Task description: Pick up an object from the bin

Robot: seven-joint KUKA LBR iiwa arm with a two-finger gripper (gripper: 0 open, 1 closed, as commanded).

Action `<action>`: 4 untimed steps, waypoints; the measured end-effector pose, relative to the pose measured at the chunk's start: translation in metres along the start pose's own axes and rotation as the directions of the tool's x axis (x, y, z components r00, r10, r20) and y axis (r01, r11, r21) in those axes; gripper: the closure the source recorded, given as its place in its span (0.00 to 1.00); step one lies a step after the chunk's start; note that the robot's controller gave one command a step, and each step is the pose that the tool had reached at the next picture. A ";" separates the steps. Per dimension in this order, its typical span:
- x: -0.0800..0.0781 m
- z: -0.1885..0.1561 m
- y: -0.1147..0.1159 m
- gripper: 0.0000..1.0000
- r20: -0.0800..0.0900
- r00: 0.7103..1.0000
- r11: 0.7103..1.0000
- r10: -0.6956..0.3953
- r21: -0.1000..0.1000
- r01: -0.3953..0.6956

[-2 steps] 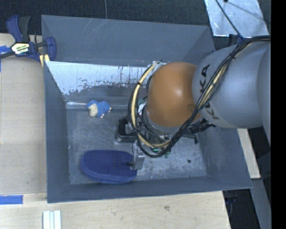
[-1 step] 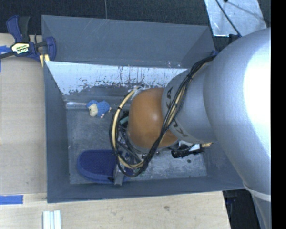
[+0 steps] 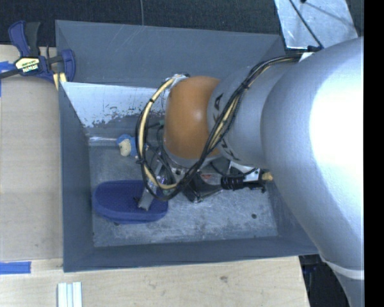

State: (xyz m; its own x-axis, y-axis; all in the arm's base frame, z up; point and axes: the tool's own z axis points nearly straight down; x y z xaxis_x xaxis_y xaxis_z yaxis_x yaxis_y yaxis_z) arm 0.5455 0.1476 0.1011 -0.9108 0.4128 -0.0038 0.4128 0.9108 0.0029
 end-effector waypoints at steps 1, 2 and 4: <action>0.047 0.000 -0.023 0.00 -0.005 0.983 0.983 -0.181 0.003 0.181; -0.034 0.031 0.004 0.00 -0.002 0.978 0.978 0.208 0.002 -0.208; 0.007 0.031 0.054 1.00 -0.002 0.968 0.968 -0.251 0.002 0.251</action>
Offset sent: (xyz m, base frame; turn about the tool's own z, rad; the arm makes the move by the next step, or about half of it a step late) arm -0.0522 -0.0013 -0.0004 -0.1813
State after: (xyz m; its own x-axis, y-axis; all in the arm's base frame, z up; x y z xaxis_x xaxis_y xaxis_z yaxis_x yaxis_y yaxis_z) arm 0.5612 0.1994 0.0704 -0.9852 0.1714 -0.0027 0.1714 0.9852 -0.0004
